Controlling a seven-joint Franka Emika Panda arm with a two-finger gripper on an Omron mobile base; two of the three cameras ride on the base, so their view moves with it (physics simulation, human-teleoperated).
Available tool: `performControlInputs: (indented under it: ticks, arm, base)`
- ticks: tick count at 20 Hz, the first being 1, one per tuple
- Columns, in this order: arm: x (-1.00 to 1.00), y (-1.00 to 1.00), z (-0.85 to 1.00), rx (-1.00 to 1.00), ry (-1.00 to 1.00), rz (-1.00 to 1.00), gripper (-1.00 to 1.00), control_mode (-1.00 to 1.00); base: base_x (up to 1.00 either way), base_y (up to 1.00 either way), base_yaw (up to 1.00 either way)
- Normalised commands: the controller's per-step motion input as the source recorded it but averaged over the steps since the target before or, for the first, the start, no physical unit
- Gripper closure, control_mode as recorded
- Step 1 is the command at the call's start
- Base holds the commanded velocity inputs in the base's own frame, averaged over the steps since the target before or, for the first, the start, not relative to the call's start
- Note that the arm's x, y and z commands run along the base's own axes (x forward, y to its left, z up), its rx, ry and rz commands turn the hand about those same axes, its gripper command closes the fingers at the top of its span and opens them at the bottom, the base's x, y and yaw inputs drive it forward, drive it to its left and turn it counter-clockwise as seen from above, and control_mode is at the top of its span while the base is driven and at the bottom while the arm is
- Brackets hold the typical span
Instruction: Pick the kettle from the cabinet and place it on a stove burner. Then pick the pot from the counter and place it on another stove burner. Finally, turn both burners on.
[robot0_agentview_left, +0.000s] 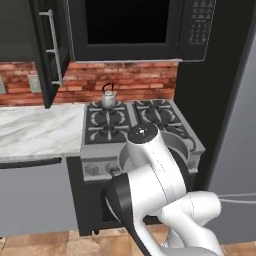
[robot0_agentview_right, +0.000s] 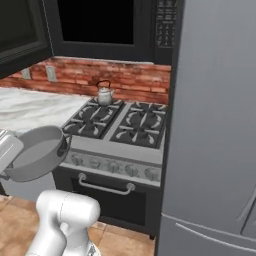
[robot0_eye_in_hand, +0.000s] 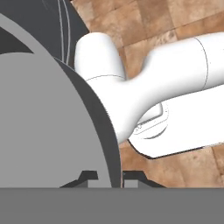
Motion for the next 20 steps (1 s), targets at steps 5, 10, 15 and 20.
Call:
performControlInputs:
  ticks: [5, 10, 15, 20]
  arm:
    - [0.0, 0.0, 0.0, 0.0, 0.0, 0.0, 1.0, 1.0]
    - [0.0, 0.0, 0.0, 0.0, 0.0, 0.0, 1.0, 1.0]
    - [0.0, 0.0, 0.0, 0.0, 0.0, 0.0, 1.0, 1.0]
    - [0.0, 0.0, 0.0, 0.0, 0.0, 0.0, 1.0, 1.0]
  base:
    - [0.44, -0.41, 0.22]
    - [0.28, -0.46, 0.12]
    - [0.12, -0.4, 0.07]
    - [0.1, -0.04, 0.02]
